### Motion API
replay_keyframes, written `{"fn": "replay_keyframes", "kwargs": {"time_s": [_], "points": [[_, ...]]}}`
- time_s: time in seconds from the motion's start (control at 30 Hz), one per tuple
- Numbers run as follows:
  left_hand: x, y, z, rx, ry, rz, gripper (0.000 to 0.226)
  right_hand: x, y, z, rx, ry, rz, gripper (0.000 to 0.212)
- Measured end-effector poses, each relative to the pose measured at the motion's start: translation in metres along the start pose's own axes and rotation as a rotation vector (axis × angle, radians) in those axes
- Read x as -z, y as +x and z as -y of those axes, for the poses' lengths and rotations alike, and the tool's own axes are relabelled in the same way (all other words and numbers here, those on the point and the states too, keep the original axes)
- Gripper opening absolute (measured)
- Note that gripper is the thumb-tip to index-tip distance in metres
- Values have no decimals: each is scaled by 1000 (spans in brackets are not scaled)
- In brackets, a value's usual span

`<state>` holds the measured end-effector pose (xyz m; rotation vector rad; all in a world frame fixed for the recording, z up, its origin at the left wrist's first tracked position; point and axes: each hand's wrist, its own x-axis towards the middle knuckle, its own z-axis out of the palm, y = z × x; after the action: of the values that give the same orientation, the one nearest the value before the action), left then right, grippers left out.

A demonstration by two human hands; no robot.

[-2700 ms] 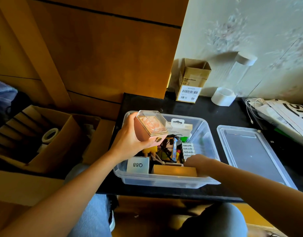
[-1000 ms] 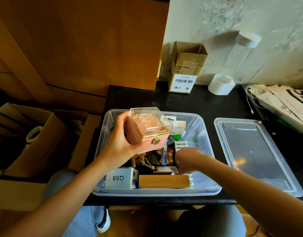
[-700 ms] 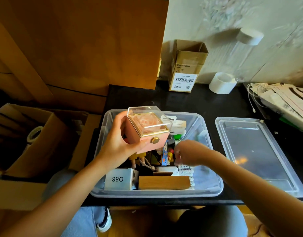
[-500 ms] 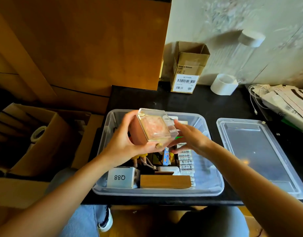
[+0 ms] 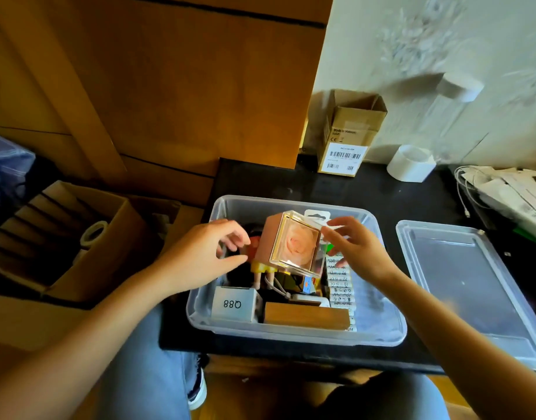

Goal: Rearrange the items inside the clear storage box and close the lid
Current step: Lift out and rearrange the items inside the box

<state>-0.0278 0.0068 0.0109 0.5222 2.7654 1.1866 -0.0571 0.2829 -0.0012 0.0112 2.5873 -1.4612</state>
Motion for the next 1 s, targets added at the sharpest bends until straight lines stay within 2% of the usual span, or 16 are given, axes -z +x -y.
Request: {"fn": "replay_keyframes", "kwargs": {"time_s": [0.07, 0.13, 0.23, 0.3, 0.5, 0.73, 0.9, 1.0], "points": [[8, -14, -1, 56, -74, 245, 25, 0, -1, 3, 90, -42, -132, 16], [9, -19, -2, 77, 52, 430, 38, -3, -2, 10, 172, -36, -177, 6], [8, -17, -7, 37, 245, 539, 61, -15, -2, 23, 217, -84, -129, 12], [8, -12, -11, 21, 293, 590, 64, -23, -2, 28, 210, -145, -106, 13], [3, -10, -14, 37, 299, 626, 53, -34, -2, 32, 149, -163, -101, 12], [2, 1, -23, -53, 538, 591, 57, -37, -4, 33, 142, -166, -69, 12], [5, 4, -20, -12, 434, 640, 52, -39, -5, 33, 183, -205, -57, 13], [7, 9, -19, 2, 419, 694, 59, -41, -4, 34, 182, -206, -20, 14]]}}
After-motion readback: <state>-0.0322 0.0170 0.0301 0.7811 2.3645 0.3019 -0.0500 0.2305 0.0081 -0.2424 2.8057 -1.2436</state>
